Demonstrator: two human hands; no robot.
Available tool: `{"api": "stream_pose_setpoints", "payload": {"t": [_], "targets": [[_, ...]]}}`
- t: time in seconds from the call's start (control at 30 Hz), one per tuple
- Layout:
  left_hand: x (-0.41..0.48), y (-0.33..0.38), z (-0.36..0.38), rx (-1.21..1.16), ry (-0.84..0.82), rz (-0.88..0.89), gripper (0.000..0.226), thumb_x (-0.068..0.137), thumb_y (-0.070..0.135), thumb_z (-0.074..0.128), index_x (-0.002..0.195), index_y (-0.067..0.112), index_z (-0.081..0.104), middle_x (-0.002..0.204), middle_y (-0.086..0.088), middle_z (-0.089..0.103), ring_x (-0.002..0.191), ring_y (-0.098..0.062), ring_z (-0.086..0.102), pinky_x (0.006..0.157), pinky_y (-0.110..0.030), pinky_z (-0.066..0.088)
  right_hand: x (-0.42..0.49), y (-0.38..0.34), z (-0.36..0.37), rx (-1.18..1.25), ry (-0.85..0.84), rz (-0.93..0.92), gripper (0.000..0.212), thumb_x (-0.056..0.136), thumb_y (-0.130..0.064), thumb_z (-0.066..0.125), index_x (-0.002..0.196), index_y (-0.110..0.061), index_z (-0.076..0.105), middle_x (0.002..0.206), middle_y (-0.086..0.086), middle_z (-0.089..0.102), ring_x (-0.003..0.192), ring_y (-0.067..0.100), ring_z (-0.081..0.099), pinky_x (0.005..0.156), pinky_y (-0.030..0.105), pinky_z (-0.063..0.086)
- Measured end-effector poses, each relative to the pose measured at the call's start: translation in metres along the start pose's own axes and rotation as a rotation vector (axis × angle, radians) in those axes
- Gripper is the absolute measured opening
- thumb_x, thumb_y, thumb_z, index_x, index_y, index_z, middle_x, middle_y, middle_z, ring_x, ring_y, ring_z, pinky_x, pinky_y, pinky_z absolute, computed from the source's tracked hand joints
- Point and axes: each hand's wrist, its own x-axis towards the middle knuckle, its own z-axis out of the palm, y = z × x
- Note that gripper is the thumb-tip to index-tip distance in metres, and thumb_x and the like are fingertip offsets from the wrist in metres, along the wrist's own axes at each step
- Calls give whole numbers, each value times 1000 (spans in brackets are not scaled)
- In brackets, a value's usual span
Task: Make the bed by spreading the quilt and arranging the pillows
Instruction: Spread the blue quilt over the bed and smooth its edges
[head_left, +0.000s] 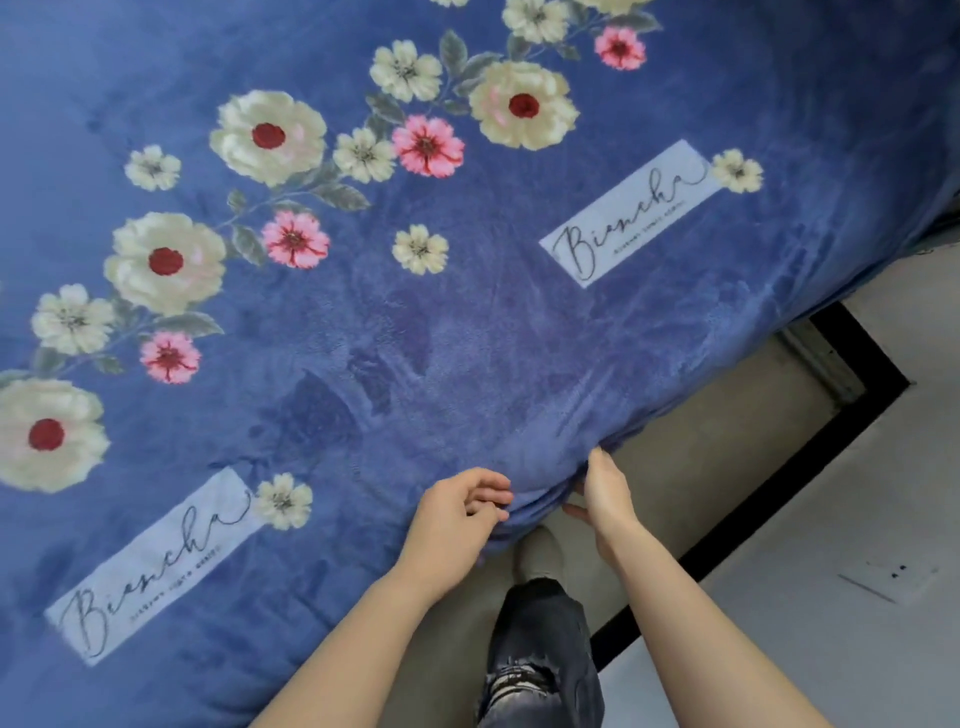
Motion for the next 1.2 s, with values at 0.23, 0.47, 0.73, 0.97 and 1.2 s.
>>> {"api": "stream_pose_setpoints", "payload": {"t": [0.23,0.47,0.73,0.97,1.2], "targets": [[-78,-89,-108,1014,100,612,54,72,25,70,122,18,52,108,-2,51,83,-21,53,62,-32,50,-55,81,77,53,181,-89,63,83,-60,42,130,-19,55,127,5,61,111,27,60,96,50,50],[-168,-214,-255,1417,-19,672,59,73,46,46,120,10,48,106,-9,51,82,-27,50,54,-37,52,-140,192,180,158,46,85,43,91,-54,52,108,-15,60,109,5,68,98,26,65,80,41,55],[-182,-222,-244,1148,-25,548,39,50,-3,82,67,16,53,61,3,50,53,-19,53,38,-27,41,-165,228,191,-349,446,-144,26,95,-17,44,71,-9,49,87,22,61,82,37,54,68,35,35],[-223,-243,-241,941,-23,372,23,81,7,62,98,22,59,93,6,52,83,-17,52,70,-33,48,-185,231,232,-296,264,-97,32,97,-20,37,117,1,52,123,24,58,109,39,53,81,35,35],[-290,-319,-313,445,779,-164,18,80,-3,54,93,9,55,92,-17,59,77,-33,55,81,-45,44,-223,324,283,-345,-11,49,26,85,-16,48,105,-4,59,105,16,62,87,28,49,74,28,36]]}}
